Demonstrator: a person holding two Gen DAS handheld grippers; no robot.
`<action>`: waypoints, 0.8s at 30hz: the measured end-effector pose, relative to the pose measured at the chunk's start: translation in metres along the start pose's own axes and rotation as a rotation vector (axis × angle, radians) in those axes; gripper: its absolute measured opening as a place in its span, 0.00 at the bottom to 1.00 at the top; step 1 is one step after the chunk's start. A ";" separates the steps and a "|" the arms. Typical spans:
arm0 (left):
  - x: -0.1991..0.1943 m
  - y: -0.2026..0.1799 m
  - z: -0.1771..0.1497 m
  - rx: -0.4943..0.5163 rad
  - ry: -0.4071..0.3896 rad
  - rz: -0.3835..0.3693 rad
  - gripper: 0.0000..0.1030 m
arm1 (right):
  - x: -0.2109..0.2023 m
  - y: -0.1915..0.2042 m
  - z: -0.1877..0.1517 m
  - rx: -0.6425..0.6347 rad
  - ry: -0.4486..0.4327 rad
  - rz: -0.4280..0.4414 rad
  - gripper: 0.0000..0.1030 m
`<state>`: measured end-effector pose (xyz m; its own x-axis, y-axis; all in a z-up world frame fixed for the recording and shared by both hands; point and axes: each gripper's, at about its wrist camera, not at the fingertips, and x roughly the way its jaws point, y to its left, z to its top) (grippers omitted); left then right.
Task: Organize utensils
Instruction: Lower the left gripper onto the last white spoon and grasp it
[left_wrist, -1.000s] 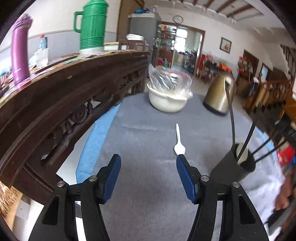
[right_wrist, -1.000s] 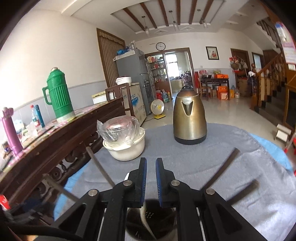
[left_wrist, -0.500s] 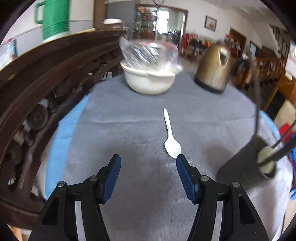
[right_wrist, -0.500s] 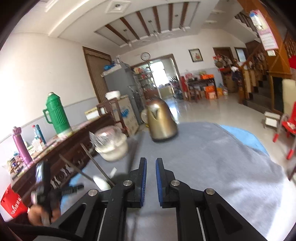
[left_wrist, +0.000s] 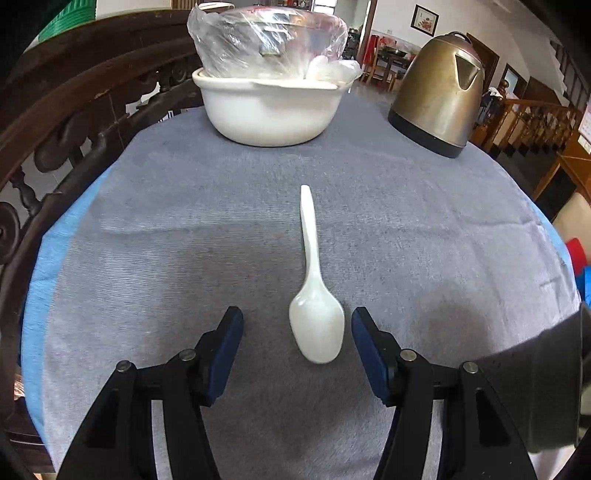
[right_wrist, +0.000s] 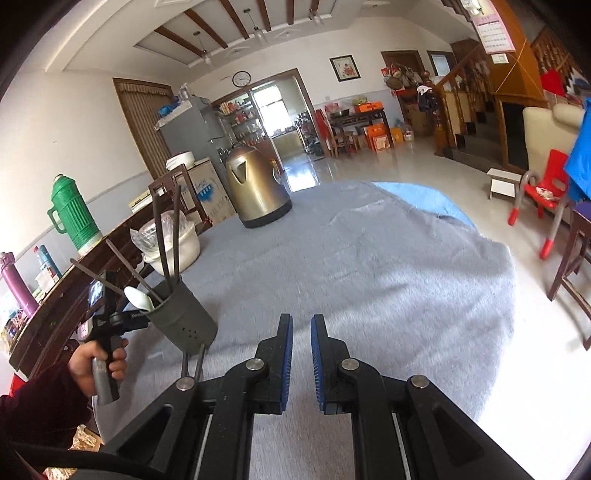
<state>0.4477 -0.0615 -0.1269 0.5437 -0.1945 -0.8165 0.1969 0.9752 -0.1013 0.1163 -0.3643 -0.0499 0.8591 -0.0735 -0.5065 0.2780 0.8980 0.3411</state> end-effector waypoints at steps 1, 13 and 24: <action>0.001 -0.002 -0.001 0.007 -0.007 0.013 0.55 | 0.001 0.001 -0.001 -0.003 0.005 0.005 0.11; -0.010 0.017 -0.006 -0.014 -0.024 -0.039 0.30 | 0.009 0.036 -0.010 -0.059 0.028 0.067 0.11; -0.093 0.041 -0.066 0.097 -0.047 -0.052 0.30 | 0.002 0.040 -0.013 -0.033 0.028 0.099 0.11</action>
<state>0.3513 0.0037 -0.0927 0.5678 -0.2516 -0.7838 0.3024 0.9493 -0.0857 0.1232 -0.3229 -0.0476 0.8693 0.0279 -0.4935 0.1778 0.9139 0.3649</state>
